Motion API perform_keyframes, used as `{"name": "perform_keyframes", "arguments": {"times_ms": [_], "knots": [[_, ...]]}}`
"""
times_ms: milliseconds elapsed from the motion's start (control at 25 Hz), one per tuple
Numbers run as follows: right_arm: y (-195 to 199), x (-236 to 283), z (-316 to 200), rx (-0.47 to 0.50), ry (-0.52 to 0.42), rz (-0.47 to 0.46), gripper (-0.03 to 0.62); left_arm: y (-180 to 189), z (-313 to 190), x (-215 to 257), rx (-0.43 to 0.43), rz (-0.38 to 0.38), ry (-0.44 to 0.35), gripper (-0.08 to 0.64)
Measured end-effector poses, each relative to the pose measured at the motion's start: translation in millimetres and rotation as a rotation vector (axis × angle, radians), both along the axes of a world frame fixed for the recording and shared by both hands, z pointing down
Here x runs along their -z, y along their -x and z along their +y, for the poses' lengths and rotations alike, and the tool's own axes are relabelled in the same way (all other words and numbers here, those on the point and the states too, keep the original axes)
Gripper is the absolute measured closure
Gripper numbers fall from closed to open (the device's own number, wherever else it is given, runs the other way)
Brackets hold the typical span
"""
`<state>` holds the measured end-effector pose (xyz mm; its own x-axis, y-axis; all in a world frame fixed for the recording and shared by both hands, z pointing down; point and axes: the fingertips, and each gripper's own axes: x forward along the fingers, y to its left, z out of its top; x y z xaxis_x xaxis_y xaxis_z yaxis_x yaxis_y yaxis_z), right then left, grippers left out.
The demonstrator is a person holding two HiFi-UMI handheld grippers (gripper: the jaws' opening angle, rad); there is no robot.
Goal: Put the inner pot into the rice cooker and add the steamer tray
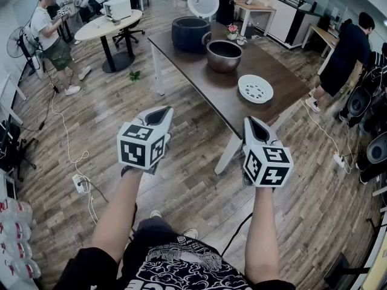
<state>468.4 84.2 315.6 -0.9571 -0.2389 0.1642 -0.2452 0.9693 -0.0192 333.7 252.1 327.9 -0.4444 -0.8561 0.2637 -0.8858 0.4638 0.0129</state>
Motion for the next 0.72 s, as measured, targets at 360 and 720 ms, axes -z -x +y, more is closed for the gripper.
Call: {"name": "perform_keyframes", "arguments": {"times_ms": [360, 720], "knots": [[13, -13, 1, -0.034, 0.021, 0.013, 0.592, 19, 2, -9, -0.022, 0.010, 0.003, 0.558], [53, -20, 7, -0.097, 0.036, 0.037, 0.554, 73, -11, -13, -0.092, 0.043, -0.016, 0.543]]}}
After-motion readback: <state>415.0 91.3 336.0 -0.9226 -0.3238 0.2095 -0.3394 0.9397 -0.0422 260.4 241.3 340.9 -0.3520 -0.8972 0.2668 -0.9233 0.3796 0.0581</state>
